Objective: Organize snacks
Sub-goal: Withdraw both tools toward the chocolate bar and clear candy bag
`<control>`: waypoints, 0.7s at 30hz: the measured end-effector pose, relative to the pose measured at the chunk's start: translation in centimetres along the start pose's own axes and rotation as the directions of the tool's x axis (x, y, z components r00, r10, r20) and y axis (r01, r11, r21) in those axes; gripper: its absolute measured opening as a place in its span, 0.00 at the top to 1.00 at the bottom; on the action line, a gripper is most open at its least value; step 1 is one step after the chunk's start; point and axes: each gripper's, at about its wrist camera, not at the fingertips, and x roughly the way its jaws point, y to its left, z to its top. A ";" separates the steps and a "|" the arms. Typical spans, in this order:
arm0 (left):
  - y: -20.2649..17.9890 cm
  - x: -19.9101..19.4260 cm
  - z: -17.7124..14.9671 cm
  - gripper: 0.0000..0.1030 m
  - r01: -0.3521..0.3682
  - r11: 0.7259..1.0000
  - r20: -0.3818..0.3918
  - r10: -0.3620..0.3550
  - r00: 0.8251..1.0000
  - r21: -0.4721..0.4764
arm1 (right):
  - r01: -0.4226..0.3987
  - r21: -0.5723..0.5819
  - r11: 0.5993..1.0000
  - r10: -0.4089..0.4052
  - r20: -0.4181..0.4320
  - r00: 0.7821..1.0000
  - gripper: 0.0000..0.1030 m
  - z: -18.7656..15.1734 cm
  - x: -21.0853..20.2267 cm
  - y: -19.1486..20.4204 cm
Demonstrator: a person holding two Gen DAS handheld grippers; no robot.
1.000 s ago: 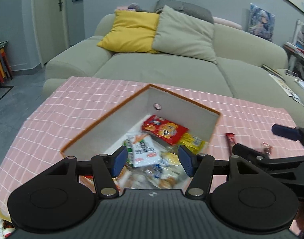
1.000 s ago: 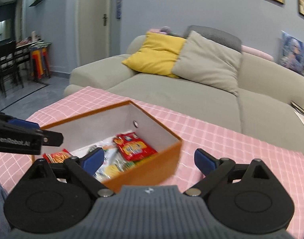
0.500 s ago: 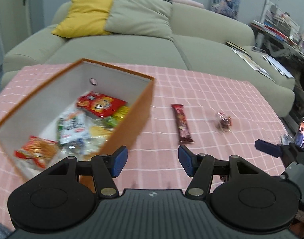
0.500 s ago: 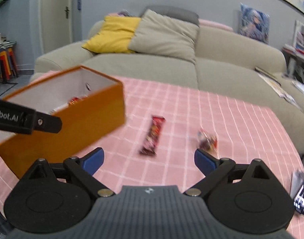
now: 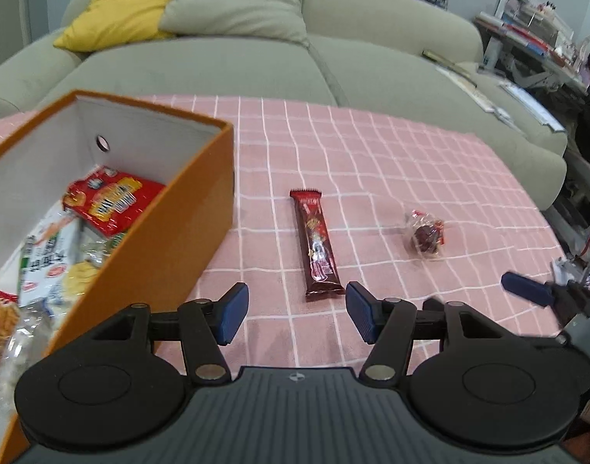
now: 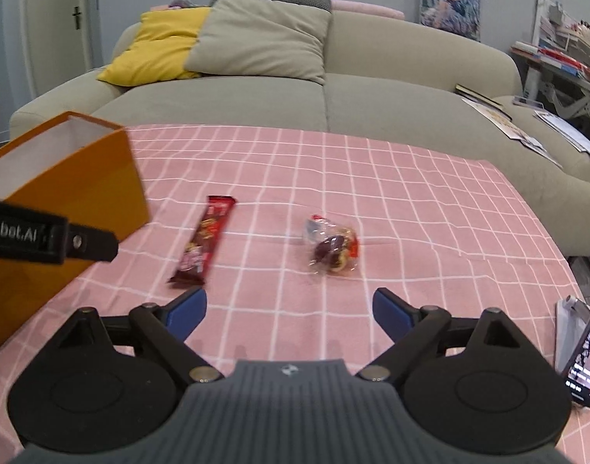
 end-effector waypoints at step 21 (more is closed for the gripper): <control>-0.1 8.1 3.0 0.34 0.017 0.999 -0.069 -0.019 0.997 -0.038 | 0.026 -0.057 0.998 -0.026 -0.012 1.000 0.16 2.3 7.3 -0.2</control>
